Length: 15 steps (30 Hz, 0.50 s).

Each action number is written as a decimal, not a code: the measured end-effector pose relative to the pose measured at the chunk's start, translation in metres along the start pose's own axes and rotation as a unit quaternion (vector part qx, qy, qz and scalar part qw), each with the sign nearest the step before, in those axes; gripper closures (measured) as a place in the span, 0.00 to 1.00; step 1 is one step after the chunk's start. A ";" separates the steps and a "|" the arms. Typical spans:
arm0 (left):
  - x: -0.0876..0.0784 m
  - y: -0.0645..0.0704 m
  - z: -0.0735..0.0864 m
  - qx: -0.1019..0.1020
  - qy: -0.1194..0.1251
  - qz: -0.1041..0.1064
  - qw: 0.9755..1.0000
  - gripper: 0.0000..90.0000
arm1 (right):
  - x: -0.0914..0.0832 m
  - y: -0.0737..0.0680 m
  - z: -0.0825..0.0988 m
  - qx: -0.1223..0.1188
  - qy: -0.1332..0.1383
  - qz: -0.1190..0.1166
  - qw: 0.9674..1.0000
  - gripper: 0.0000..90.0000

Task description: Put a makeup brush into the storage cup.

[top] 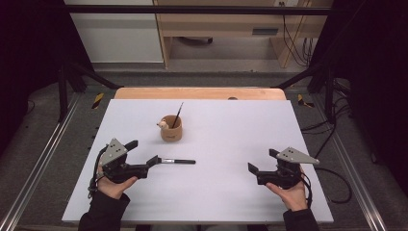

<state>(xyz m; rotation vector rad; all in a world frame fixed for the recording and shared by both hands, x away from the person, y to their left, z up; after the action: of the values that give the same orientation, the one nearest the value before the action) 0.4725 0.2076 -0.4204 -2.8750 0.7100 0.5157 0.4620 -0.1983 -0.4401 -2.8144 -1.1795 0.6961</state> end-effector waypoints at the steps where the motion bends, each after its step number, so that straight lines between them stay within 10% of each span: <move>1: 0.000 -0.001 0.002 -0.001 -0.002 -0.001 1.000 0.10 | 0.000 0.000 0.000 -0.001 -0.001 0.000 1.000 0.06; 15: -0.007 -0.017 0.021 -0.015 -0.014 -0.009 1.000 0.10 | -0.002 0.002 0.002 0.002 0.001 0.001 1.000 0.06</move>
<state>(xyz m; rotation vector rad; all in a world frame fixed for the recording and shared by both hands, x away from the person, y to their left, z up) 0.4683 0.2296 -0.4363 -2.8926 0.6783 0.5670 0.4613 -0.2015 -0.4417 -2.8130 -1.1739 0.6958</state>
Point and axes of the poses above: each handheld gripper's, and its own axes: x roughly forward along the jaws, z roughly out of its underside, y roughly to its right, the point moved 6 cm from there along x, roughly forward along the jaws, and after that the axes turned 11 degrees about -z, right-handed, at the moved point
